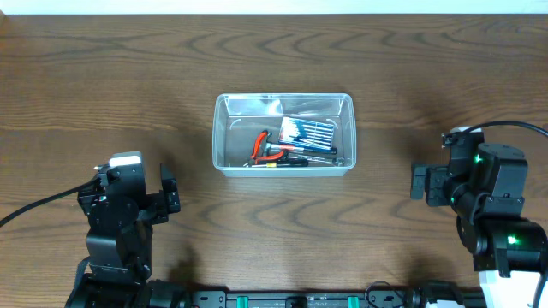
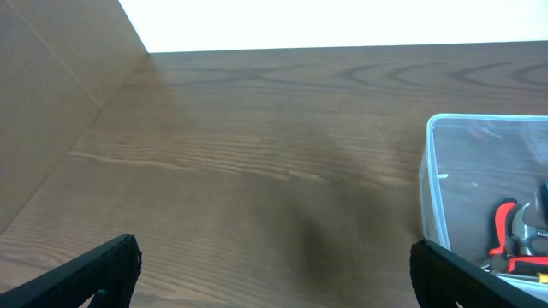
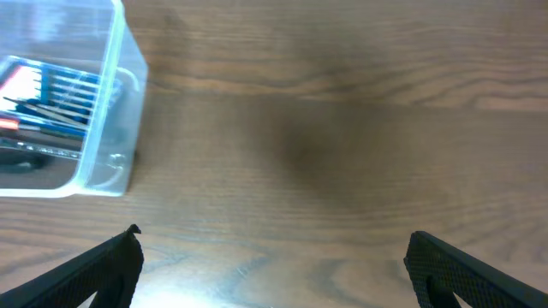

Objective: Pack container

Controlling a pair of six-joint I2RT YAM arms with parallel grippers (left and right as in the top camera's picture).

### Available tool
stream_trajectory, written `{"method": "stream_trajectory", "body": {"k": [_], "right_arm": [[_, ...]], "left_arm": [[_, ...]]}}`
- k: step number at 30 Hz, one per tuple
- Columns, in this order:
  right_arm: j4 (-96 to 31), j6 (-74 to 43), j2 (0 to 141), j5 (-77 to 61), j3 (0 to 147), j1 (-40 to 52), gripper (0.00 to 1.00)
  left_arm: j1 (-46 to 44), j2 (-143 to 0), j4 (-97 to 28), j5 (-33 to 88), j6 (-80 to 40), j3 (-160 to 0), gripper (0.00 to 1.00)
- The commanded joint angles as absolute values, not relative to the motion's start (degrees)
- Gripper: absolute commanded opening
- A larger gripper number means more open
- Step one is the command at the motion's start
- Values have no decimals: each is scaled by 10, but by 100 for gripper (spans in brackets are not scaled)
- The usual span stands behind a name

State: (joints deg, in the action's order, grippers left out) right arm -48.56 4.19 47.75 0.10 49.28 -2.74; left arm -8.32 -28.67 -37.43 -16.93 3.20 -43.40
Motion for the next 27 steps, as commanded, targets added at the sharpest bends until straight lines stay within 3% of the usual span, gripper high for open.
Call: {"method": "stream_trajectory", "body": {"k": [1, 9, 13, 22, 27], "right_arm": [[-491, 43, 434, 27, 489, -23, 99], [-480, 15, 174, -52, 360, -3, 99], [-392, 7, 64, -57, 257, -4, 99], [-67, 10, 8, -4, 78, 22, 99], [11, 56, 3, 29, 15, 46, 99]], "left_arm": [[-85, -284, -375, -179, 30, -432, 99], [-85, -284, -375, -179, 29, -432, 98], [-85, -284, -375, -179, 29, -432, 98], [-85, -284, -375, -179, 30, -432, 98], [-85, -284, -375, -179, 30, -432, 98]]}}
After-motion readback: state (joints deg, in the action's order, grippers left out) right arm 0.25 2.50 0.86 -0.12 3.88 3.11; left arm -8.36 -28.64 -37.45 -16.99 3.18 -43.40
